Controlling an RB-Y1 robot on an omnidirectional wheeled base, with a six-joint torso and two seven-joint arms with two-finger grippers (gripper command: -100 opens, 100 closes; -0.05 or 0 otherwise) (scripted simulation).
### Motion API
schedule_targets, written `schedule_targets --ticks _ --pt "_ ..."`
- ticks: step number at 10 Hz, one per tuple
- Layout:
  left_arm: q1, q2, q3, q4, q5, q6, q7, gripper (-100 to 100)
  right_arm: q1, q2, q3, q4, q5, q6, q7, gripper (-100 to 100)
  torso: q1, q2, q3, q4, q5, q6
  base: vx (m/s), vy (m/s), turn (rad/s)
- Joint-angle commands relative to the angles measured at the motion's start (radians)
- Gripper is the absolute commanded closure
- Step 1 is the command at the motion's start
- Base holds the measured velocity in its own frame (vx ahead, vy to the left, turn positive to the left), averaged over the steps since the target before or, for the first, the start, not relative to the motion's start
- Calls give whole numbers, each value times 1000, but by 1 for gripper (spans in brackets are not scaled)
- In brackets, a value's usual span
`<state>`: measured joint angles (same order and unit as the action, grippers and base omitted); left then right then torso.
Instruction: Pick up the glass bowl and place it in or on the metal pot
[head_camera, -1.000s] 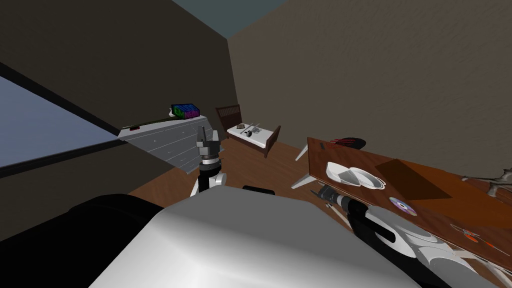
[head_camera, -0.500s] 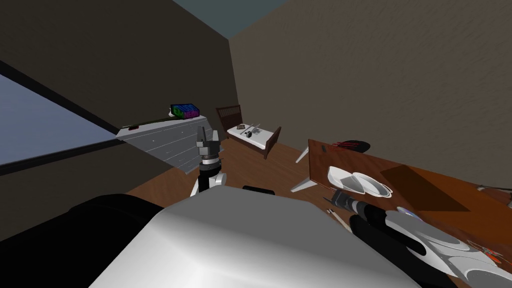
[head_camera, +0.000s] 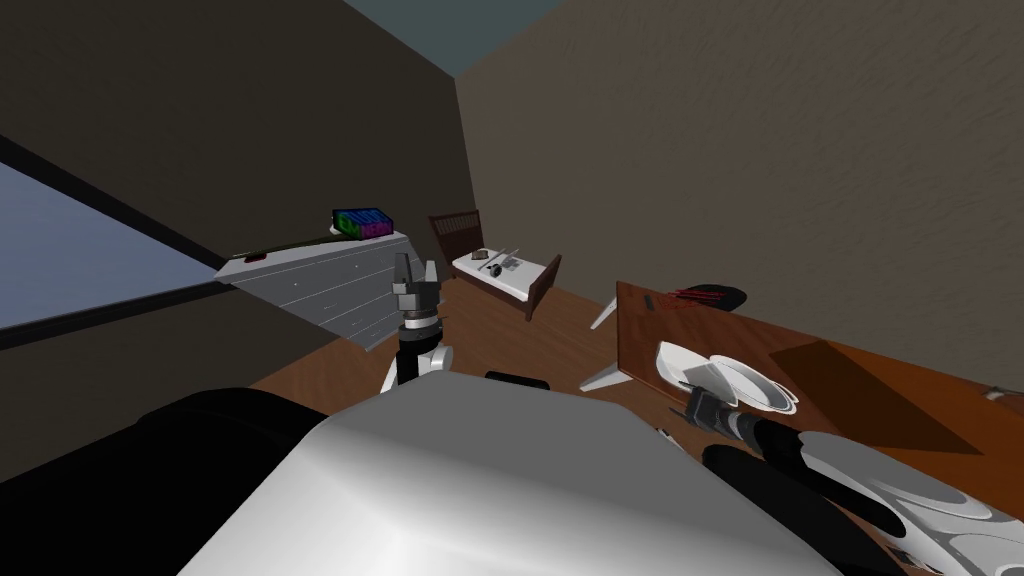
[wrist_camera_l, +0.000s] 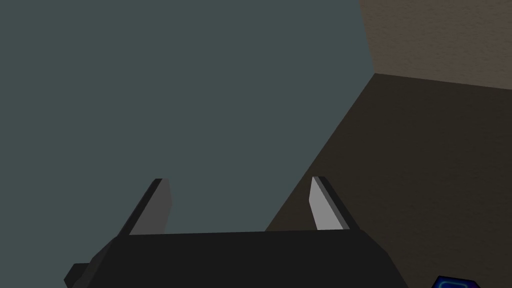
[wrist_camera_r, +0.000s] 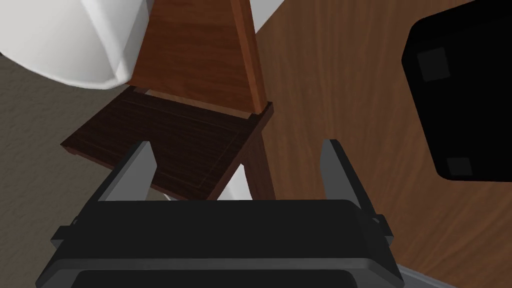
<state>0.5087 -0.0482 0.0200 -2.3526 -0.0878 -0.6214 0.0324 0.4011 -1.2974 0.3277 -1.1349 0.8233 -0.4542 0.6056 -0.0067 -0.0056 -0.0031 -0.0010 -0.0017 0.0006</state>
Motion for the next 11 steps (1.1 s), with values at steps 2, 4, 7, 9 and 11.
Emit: schedule_targets --ticks 2,4,7,9,11 --pt "0 0 0 0 0 0 0 0 -3 -2 2 56 25 -11 44 -100 2 3 2 1 0 0 62 -51 1" --pt "0 0 0 0 0 0 0 0 4 -4 6 73 41 -5 63 -100 -3 -2 -1 0 -1 0 161 -154 5" --pt "0 0 0 0 0 0 0 0 15 -2 -1 79 41 -8 78 0 -2 0 0 0 -1 0 87 -92 6" --pt "0 0 0 0 0 0 0 0 8 36 9 93 49 19 90 -100 3 4 3 1 1 0 28 -27 72" --pt "0 0 0 0 0 0 0 0 15 26 5 84 46 17 86 100 4 5 3 1 1 0 6 -6 6"
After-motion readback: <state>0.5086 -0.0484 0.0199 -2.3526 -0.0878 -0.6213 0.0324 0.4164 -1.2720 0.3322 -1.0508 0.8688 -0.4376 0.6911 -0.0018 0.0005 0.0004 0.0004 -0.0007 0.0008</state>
